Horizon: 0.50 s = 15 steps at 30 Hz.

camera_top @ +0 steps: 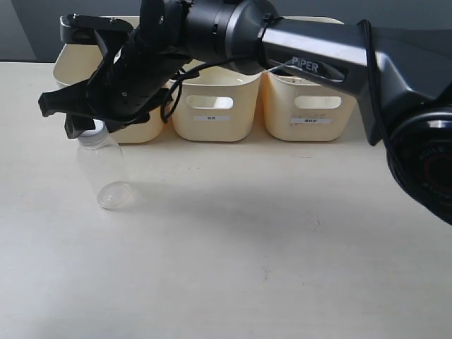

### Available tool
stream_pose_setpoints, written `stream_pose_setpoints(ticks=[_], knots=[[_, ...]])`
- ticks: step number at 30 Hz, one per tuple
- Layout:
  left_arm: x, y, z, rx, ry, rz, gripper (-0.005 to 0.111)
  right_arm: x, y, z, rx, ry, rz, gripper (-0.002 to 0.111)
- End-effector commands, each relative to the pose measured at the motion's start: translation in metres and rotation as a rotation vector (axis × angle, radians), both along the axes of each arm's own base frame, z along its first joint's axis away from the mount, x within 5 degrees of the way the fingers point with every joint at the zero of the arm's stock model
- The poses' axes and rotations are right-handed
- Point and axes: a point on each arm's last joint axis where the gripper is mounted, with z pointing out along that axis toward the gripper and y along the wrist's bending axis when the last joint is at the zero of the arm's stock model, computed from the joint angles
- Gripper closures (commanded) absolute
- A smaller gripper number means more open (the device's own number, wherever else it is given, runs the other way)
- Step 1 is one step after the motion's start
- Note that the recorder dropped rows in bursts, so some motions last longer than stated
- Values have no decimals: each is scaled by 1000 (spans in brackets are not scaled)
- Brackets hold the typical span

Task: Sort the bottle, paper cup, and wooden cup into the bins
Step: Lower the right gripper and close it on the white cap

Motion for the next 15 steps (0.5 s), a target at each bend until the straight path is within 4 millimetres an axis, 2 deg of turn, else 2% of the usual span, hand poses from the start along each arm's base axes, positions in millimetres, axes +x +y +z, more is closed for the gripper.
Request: stream_pose_setpoints(ticks=[1, 15], knots=[[0, 0, 0, -7, -4, -3, 107, -1, 4, 5, 24, -27, -6, 52], [0, 0, 0, -7, -4, -3, 107, -1, 5, 0, -3, -47, -11, 52]])
